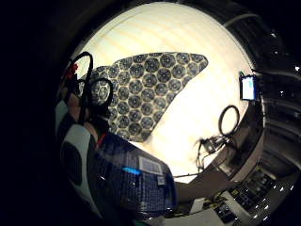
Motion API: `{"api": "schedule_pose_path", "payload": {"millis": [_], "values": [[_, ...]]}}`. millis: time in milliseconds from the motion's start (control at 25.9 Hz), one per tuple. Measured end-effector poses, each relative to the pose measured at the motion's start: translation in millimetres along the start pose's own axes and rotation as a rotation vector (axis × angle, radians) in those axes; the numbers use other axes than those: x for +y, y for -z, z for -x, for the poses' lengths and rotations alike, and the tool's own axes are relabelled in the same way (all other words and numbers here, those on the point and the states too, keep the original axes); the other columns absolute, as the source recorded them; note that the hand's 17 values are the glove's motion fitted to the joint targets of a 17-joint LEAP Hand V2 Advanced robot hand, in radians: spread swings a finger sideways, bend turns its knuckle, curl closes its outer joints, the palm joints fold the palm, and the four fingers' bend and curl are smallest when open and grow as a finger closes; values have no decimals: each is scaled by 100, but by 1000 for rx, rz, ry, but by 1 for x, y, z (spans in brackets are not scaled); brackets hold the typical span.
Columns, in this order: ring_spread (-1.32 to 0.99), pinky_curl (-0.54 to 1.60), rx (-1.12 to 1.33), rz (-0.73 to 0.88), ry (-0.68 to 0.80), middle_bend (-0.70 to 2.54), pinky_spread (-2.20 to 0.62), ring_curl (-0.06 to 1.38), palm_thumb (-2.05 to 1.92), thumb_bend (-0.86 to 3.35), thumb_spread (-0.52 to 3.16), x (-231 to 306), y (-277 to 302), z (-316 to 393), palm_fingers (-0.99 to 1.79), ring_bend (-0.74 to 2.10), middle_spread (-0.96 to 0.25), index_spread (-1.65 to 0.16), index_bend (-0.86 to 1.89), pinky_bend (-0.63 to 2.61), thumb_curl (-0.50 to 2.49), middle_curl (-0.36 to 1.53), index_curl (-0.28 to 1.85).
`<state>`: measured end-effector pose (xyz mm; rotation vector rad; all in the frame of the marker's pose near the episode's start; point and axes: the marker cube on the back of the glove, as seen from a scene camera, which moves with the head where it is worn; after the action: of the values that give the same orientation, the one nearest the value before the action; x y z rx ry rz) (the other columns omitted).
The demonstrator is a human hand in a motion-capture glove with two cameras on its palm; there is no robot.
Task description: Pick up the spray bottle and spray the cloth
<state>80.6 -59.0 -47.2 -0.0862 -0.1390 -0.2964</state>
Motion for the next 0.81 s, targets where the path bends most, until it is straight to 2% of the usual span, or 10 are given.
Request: {"api": "schedule_pose_path", "payload": {"millis": [348,618,811], "values": [[-16,36,6,59,-24,50,-13,41,108,-3,34,-8,-26,-5,123,61,-17,-23,14,38,68,49,35],[-16,36,26,12,3,50,-13,41,108,-3,34,-5,10,22,123,61,-17,-23,14,38,69,49,35],[-16,37,-25,-110,66,50,-13,41,109,-3,33,-15,45,59,123,61,-17,-23,14,38,70,49,36]]}}
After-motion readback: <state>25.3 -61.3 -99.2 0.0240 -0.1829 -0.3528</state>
